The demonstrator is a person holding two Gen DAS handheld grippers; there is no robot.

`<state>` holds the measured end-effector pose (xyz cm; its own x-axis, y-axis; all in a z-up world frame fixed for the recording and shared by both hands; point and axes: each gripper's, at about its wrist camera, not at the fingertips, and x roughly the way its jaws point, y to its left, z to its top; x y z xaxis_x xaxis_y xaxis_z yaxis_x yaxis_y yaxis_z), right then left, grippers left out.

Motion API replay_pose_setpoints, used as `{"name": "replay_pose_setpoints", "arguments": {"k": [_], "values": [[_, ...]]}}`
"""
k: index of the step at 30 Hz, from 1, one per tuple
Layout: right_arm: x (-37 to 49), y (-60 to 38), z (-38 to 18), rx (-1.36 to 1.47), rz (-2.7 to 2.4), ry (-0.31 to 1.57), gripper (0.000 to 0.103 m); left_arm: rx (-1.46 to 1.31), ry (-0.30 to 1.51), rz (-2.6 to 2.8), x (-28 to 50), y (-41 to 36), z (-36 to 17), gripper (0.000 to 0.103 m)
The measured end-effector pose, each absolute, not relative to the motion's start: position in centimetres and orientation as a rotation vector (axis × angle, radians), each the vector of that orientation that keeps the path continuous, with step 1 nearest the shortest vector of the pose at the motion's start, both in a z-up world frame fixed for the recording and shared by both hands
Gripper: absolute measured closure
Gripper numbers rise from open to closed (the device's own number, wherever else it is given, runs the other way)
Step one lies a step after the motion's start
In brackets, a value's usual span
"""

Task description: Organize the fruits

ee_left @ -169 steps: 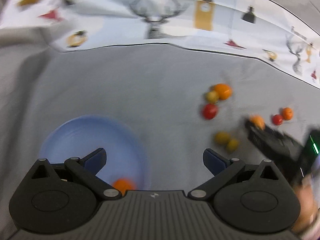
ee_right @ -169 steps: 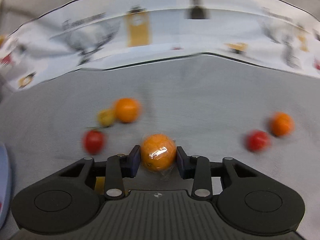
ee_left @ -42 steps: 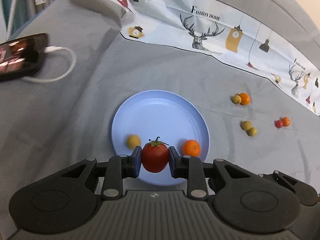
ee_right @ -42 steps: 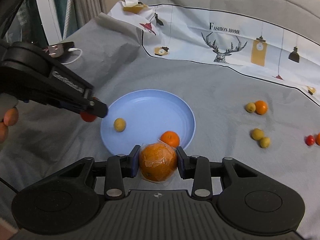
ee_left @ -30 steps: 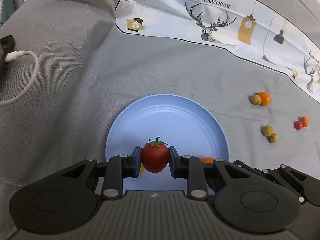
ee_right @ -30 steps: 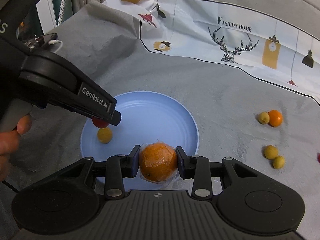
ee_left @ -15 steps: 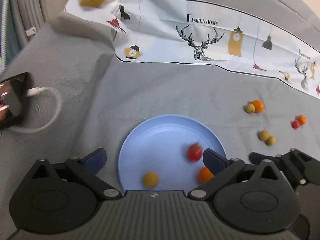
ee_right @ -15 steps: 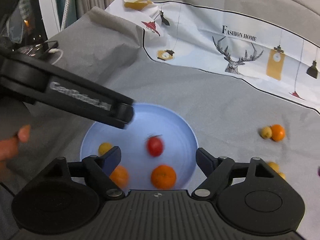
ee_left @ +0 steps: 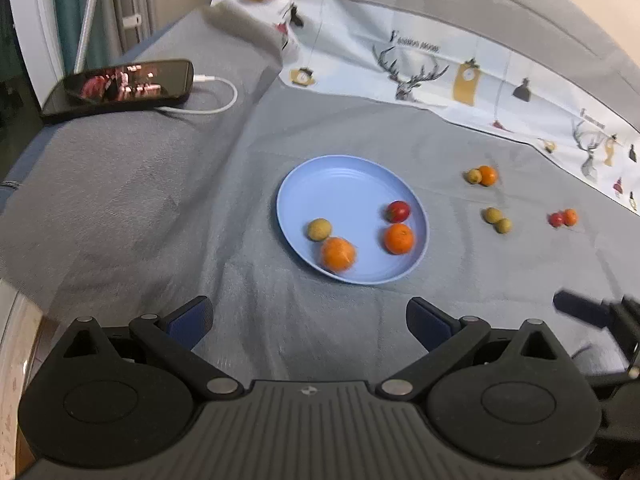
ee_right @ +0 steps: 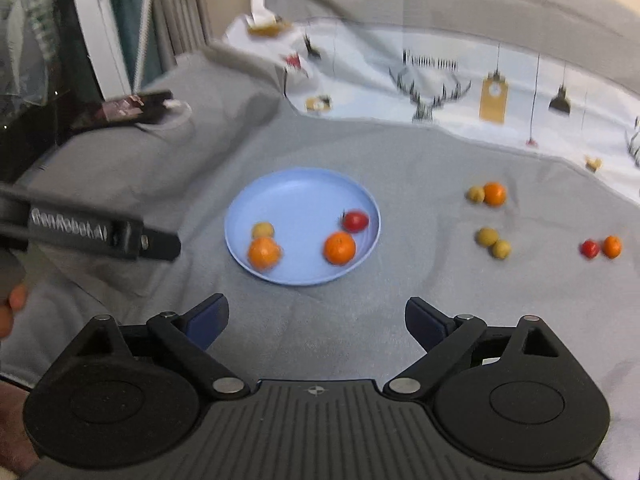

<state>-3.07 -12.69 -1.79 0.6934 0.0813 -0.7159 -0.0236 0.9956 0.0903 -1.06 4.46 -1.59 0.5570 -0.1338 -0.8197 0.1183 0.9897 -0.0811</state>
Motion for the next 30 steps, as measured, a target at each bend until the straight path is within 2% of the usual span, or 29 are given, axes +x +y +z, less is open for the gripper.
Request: {"name": "replay_pose_setpoints", "arguments": {"k": [15,30], "values": [[-10.3,-11.6,2.5,0.027,0.042,0.609,0.004,-0.032,0.826,-0.173,-7.4,4.4,2.5,0.0],[-12.5,-11.2,3.5,0.013,0.031,0.553,0.003,-0.021,0.785,-0.187,-9.3,3.9,3.8,0.0]]}}
